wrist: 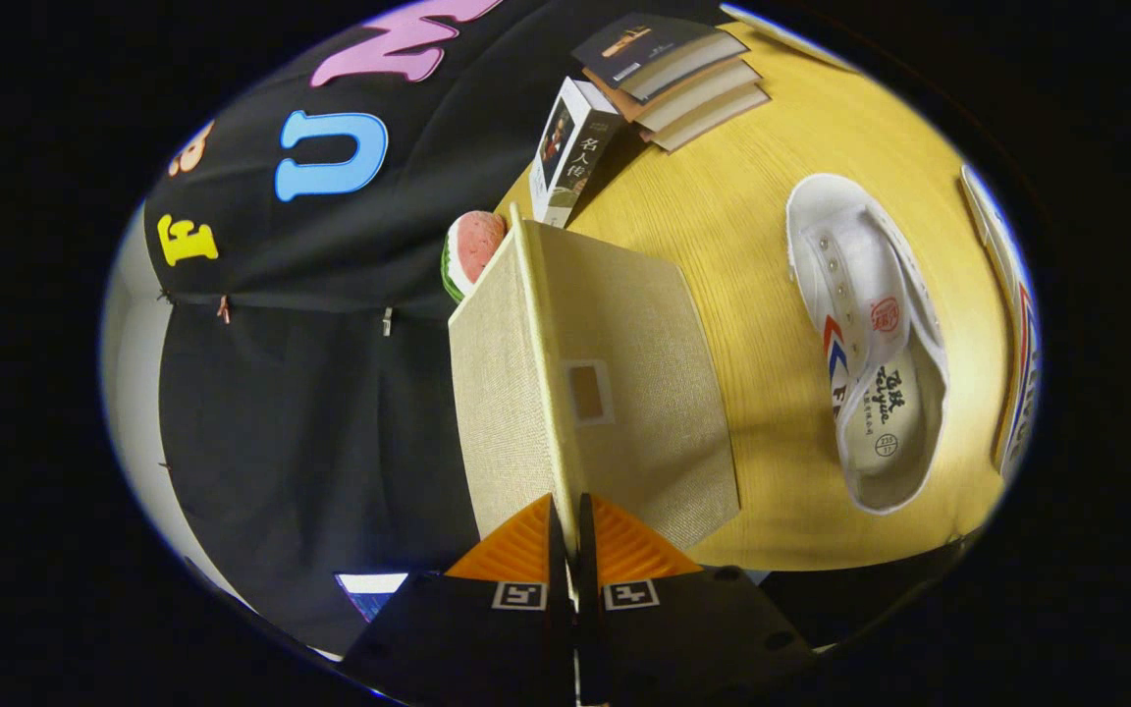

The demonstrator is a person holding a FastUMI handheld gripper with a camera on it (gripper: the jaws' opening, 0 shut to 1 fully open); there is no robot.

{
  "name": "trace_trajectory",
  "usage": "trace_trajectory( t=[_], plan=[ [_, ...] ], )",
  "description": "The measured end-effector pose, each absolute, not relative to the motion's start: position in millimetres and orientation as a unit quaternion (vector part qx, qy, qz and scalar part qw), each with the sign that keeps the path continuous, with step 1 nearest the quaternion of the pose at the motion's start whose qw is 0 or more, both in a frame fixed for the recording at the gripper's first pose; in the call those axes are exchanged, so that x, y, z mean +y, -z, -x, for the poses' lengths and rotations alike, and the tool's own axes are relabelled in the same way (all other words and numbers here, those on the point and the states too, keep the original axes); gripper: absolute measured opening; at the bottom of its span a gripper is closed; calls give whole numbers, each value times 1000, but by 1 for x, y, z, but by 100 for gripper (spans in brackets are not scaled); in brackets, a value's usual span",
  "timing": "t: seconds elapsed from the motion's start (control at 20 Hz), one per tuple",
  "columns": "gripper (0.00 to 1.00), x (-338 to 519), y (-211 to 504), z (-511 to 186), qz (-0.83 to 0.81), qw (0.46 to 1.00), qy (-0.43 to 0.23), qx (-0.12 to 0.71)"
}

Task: Open the storage box then place both shoes into the box .Put the left shoe in first, then the right shoe, with the right side of both shoes facing outward in a uniform manner.

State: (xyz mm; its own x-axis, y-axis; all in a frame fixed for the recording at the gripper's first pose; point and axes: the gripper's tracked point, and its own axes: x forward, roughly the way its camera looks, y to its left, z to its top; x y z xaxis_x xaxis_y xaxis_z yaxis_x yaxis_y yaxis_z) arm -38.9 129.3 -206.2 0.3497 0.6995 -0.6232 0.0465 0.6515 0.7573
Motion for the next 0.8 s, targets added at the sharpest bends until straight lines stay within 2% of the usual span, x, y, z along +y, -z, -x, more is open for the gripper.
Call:
trace_trajectory(
  t=[0.4,0.8],
  plan=[
    [5,175,135,49,-362,752,-244,494],
    [6,297,52,52,-350,749,-333,453]
  ],
)
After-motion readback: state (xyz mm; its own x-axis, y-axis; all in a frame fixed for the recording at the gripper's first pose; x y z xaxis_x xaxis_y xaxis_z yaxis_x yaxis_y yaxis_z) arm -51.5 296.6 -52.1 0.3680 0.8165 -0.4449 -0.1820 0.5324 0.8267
